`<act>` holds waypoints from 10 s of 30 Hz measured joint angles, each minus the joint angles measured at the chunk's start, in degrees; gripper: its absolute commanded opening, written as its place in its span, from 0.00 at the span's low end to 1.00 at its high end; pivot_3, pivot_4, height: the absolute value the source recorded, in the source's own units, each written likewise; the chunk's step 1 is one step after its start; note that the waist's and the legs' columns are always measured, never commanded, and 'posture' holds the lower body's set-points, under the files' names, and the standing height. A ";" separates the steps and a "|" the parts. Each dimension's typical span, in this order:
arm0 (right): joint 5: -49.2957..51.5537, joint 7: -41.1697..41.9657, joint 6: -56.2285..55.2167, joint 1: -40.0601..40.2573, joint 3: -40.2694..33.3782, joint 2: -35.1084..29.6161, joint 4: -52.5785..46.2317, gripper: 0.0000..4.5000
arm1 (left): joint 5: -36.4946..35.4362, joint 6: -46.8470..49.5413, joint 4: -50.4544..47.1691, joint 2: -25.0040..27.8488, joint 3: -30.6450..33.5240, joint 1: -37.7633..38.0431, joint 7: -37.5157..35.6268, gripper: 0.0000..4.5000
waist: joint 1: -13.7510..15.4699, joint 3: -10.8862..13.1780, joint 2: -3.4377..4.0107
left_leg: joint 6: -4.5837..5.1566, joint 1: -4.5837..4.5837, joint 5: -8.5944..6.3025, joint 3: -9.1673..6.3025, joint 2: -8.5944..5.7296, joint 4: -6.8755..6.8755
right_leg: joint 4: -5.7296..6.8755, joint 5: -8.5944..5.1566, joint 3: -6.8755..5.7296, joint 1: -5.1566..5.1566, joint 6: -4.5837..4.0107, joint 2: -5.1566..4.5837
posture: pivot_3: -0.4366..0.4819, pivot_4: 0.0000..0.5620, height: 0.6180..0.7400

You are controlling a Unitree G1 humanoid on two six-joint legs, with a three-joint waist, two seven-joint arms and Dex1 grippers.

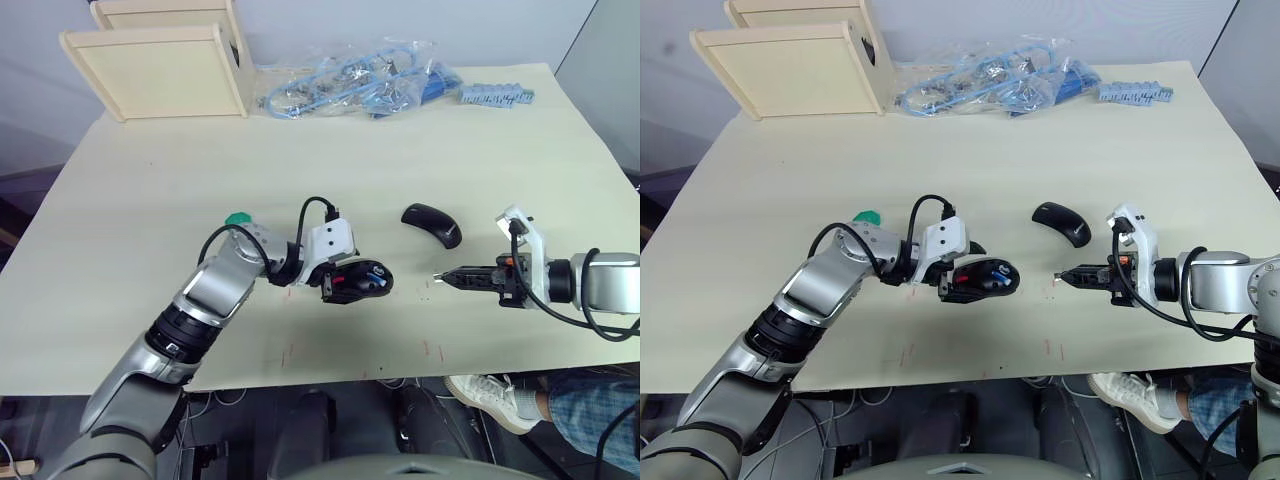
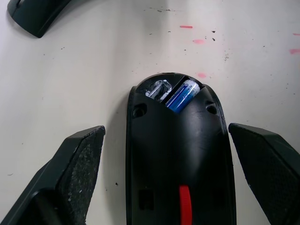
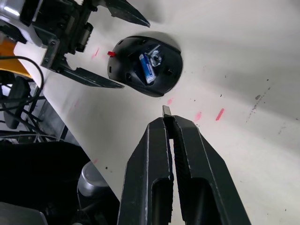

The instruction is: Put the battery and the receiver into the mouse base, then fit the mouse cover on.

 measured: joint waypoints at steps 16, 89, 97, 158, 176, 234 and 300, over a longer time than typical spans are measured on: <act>2.48 -2.07 -1.61 0.01 0.17 -0.66 0.01 0.00 | 1.31 -1.00 0.85 -1.07 -0.57 -0.08 -0.71 0.71 | 0.01 0.00 0.00 | 0.00 0.00 0.00 0.00 0.00 0.01 | 0.01 0.00 0.00 0.00 0.00 0.00 | 0.48 0.27 1.00; -70.95 65.36 -28.53 -59.43 68.80 17.66 51.52 0.00 | 2.45 7.61 -0.41 -9.07 1.30 0.73 15.20 0.64 | 0.06 0.01 0.18 | -0.22 -0.08 0.12 -0.21 -0.13 0.20 | 0.11 0.02 -0.17 -0.06 -0.02 -0.11 | 0.48 0.27 1.00; -73.31 66.96 -28.54 -58.89 67.63 19.69 52.52 0.00 | 2.44 7.57 -0.39 -9.09 1.30 0.74 15.43 0.64 | 0.02 0.01 0.18 | -0.23 -0.08 0.13 -0.30 -0.19 0.20 | 0.13 0.02 -0.18 -0.06 -0.02 -0.11 | 0.48 0.27 1.00; -84.47 68.18 -35.42 -55.38 61.82 25.09 59.35 0.00 | 2.32 8.38 -1.03 -9.55 1.72 1.38 17.02 0.64 | -0.22 0.00 0.19 | -0.37 -0.08 0.21 -0.45 -0.28 0.19 | 0.15 0.02 -0.27 -0.05 -0.02 -0.16 | 0.48 0.27 1.00; -87.95 68.25 -34.29 -53.85 61.34 25.22 54.90 0.00 | 2.33 8.54 -1.61 -9.58 1.80 1.86 17.76 0.64 | -0.30 -0.02 0.22 | -0.39 -0.08 0.22 -0.47 -0.28 0.19 | 0.16 0.02 -0.27 -0.04 -0.02 -0.17 | 0.48 0.27 1.00; -89.07 66.19 -24.20 -52.81 61.15 26.41 49.47 0.00 | 2.46 7.81 -1.85 -10.06 2.45 2.98 18.18 0.64 | -0.33 -0.06 0.27 | -0.37 -0.07 0.20 -0.51 -0.30 0.19 | 0.15 0.01 -0.31 -0.02 -0.02 -0.19 | 0.48 0.27 1.00; -83.59 69.76 -28.66 -47.78 53.65 16.25 41.70 0.29 | 2.36 7.57 -2.20 -10.18 3.31 4.04 18.75 0.64 | -0.47 -0.26 0.51 | -0.26 -0.03 0.14 -0.64 -0.32 0.16 | 0.08 0.01 -0.45 0.11 -0.03 -0.23 | 0.48 0.27 1.00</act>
